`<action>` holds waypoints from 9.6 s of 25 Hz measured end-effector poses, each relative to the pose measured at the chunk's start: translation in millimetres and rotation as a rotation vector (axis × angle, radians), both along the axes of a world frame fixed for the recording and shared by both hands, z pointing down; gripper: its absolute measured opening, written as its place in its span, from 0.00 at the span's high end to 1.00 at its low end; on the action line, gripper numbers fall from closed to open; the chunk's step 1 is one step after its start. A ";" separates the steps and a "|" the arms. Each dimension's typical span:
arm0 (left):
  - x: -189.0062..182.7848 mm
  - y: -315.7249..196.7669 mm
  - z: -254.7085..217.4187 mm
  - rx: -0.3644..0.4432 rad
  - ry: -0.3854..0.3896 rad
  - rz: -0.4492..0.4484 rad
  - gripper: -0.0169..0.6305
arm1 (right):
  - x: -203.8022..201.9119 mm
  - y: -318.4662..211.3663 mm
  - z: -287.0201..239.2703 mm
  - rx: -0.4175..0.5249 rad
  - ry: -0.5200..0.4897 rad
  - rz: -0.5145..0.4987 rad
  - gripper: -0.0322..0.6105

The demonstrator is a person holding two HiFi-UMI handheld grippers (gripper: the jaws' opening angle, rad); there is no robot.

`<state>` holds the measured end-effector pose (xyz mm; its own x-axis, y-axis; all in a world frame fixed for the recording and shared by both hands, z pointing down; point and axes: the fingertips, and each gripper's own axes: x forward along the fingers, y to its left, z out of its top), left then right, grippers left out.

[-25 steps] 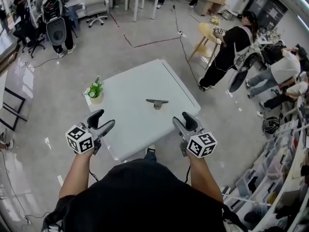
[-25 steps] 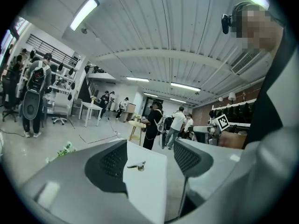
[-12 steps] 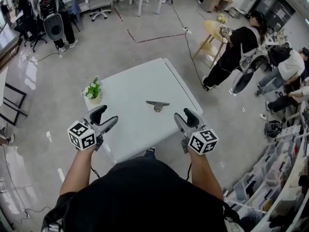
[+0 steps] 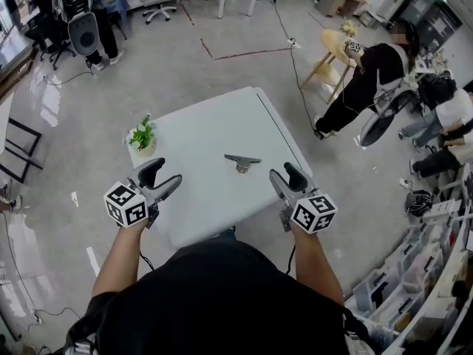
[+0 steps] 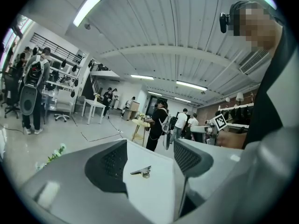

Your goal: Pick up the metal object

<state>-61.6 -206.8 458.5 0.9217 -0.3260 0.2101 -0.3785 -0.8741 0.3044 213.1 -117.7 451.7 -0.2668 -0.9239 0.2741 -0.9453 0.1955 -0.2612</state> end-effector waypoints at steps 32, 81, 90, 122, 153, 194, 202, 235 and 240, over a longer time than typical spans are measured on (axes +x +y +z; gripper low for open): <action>13.3 -30.7 37.1 -0.085 -0.052 -0.028 0.51 | 27.0 -60.0 154.2 -0.305 0.190 -0.122 0.55; 13.5 -57.7 88.1 -0.215 -0.064 -0.236 0.51 | 9.0 -113.0 324.0 -0.537 0.506 -0.531 0.54; 7.2 -59.9 90.9 -0.224 -0.071 -0.270 0.51 | 4.8 -121.1 344.2 -0.535 0.653 -0.629 0.55; 12.8 -55.5 102.7 -0.262 -0.054 -0.235 0.51 | -5.1 -124.1 361.1 -0.521 0.845 -0.697 0.71; 24.7 -69.5 105.1 -0.290 -0.060 -0.154 0.51 | -9.4 -142.1 337.3 -0.577 0.669 -0.629 0.79; 28.7 -52.1 97.9 -0.280 -0.065 -0.096 0.51 | -3.9 -143.3 326.5 -0.624 0.390 -0.459 0.90; 22.7 -43.7 85.0 -0.250 -0.060 -0.083 0.51 | -8.4 -136.1 304.9 -0.579 0.385 -0.427 0.90; -3.5 -8.5 33.8 -0.126 -0.049 0.046 0.51 | -32.0 -82.4 214.4 -0.452 0.311 -0.256 0.90; -5.3 -0.2 28.4 -0.108 -0.052 0.064 0.51 | -34.5 -73.5 198.4 -0.420 0.291 -0.232 0.90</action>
<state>-66.9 -207.0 486.9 0.9267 -0.2396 0.2894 -0.3409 -0.8600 0.3797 178.6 -191.2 650.1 -0.3084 -0.6453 0.6989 -0.9346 0.3424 -0.0963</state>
